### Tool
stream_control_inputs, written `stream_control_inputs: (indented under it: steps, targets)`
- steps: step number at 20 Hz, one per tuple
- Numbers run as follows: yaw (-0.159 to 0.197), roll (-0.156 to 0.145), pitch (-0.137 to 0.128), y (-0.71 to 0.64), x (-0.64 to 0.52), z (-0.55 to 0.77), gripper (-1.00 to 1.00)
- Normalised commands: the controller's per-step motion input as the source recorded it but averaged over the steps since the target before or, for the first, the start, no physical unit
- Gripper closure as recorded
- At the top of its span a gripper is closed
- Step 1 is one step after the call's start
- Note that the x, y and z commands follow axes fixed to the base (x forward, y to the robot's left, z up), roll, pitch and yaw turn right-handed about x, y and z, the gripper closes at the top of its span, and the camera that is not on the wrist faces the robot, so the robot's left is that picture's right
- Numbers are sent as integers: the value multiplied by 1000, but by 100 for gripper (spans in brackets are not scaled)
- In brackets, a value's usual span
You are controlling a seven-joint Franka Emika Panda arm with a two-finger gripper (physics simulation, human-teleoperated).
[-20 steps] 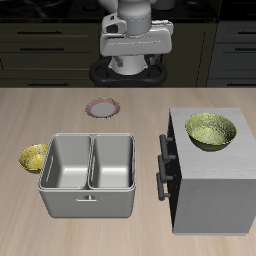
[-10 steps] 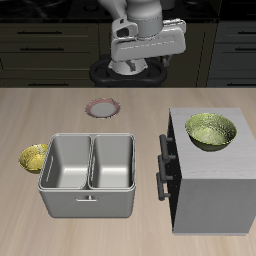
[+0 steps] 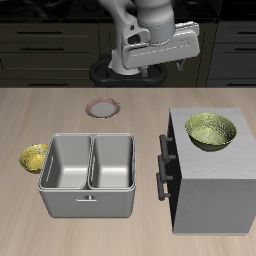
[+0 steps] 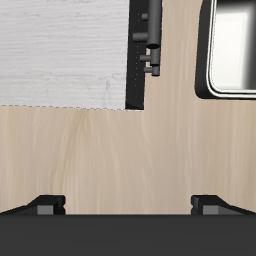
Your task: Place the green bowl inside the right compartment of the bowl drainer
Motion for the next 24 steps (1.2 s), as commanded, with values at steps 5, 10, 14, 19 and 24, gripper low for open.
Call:
stream_control_inputs:
  steps: [5,10,14,19,24]
  targets:
    - [-3,31,5,234,285,54,-100]
    - [-1,31,-5,264,249,112,-100]
    - [-16,11,-19,304,257,194,-100]
    - [-12,4,-31,284,213,280,-100]
    - [-11,-32,-45,168,178,307,-100]
